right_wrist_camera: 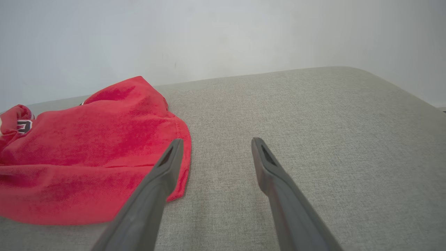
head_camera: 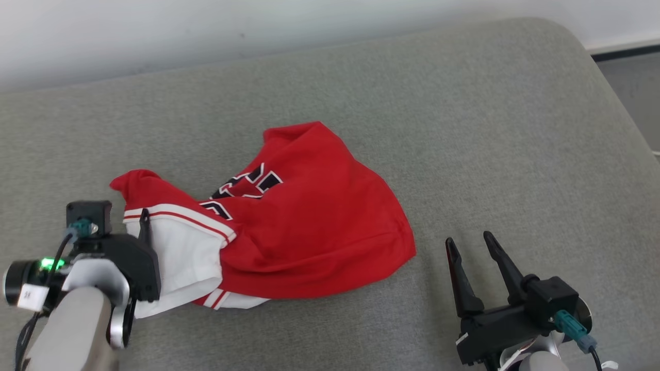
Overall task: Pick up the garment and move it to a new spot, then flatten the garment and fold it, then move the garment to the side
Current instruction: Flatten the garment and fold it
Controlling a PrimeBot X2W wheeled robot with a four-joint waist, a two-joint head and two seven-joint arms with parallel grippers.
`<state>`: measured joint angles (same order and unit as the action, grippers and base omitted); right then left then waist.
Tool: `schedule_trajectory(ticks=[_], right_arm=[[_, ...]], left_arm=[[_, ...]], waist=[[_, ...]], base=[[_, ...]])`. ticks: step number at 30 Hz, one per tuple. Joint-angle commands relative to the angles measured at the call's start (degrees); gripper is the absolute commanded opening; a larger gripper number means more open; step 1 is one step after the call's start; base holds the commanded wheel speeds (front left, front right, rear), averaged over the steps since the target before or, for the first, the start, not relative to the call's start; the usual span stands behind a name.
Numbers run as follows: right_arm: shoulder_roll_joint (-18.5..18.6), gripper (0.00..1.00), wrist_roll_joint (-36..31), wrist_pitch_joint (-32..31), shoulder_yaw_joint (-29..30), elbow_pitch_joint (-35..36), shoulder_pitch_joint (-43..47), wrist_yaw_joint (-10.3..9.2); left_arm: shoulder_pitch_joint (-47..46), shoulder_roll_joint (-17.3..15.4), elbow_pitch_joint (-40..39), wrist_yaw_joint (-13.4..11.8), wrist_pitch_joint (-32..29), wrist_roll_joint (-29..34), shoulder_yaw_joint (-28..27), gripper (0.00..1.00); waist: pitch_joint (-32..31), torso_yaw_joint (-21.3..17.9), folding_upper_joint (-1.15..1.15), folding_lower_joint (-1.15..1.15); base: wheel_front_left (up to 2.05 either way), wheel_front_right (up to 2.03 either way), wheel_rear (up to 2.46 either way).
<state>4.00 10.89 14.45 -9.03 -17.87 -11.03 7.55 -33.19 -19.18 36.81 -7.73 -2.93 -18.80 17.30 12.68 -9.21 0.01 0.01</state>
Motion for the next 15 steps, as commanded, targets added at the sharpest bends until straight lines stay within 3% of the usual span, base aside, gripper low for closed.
schedule_trajectory(ticks=[1, 8, 15], right_arm=[[0.09, 1.0, -0.11, 0.19, -0.17, -0.1, 0.8, -0.13], [0.0, 1.0, 0.59, -0.23, -0.75, -0.55, 2.22, -0.13], [-0.01, 1.0, 0.74, -0.62, -1.32, 0.0, 2.27, -0.13]], left_arm=[[1.23, -0.26, -0.34, -0.2, 0.11, -0.84, -0.42, 1.0], [10.04, 1.37, -7.28, -0.81, -5.44, -5.99, -2.1, 1.0], [15.67, 1.4, -11.7, -2.28, -10.34, -7.95, -1.86, 1.0]], waist=[[-2.77, 2.71, -0.01, -0.01], [-6.06, 5.26, -0.01, -0.01], [-6.01, 4.54, -0.01, -0.01]], base=[[0.0, 0.0, 0.0], [0.0, 0.0, 0.0], [0.0, 0.0, 0.0]])
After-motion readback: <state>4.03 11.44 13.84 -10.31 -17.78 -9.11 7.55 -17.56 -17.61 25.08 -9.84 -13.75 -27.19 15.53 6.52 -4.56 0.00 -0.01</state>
